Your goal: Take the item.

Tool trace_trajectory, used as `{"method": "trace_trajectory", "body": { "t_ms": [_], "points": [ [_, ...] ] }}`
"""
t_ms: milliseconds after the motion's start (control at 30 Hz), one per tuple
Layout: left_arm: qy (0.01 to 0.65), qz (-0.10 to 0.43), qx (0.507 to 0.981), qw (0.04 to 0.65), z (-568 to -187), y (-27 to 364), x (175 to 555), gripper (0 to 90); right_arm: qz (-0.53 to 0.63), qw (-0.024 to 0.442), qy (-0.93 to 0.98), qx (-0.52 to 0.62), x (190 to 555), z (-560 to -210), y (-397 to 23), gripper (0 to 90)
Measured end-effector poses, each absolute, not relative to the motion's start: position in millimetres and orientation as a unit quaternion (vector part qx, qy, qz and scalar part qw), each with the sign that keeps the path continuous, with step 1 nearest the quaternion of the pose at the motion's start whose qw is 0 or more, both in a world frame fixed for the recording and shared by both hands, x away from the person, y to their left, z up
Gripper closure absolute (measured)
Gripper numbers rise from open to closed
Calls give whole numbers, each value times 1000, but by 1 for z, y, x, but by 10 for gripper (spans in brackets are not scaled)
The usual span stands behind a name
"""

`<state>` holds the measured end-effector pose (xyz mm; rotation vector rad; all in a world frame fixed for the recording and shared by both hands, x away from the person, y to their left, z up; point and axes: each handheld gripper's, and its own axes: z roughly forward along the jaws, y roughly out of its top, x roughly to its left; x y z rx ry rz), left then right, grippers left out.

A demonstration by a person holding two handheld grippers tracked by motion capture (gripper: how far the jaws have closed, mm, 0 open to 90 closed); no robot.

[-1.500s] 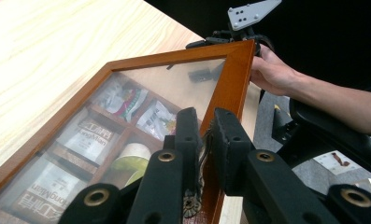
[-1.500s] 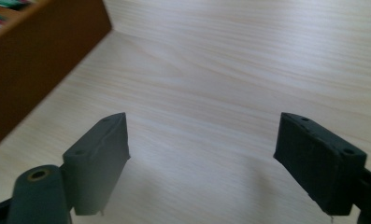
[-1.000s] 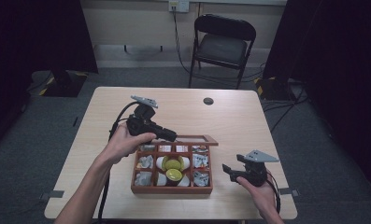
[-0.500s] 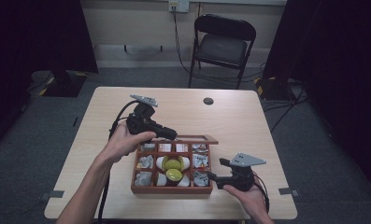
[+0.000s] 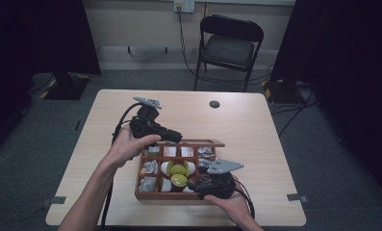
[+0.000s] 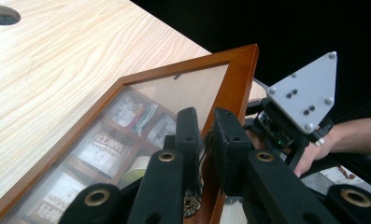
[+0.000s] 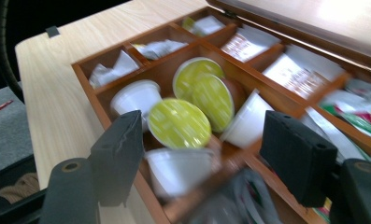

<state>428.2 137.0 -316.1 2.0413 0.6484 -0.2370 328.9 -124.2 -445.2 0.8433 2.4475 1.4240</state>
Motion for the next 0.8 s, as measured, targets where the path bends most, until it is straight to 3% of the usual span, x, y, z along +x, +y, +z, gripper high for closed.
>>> {"method": "trace_trajectory", "body": {
  "t_ms": [467, 800],
  "points": [
    [262, -95, 835, 474, -316, 137, 428, 811, 453, 54, 846, 276, 338, -456, -86, 311],
    [261, -92, 836, 473, -316, 137, 428, 810, 425, 51, 857, 286, 342, -462, -77, 338]
  ]
}}
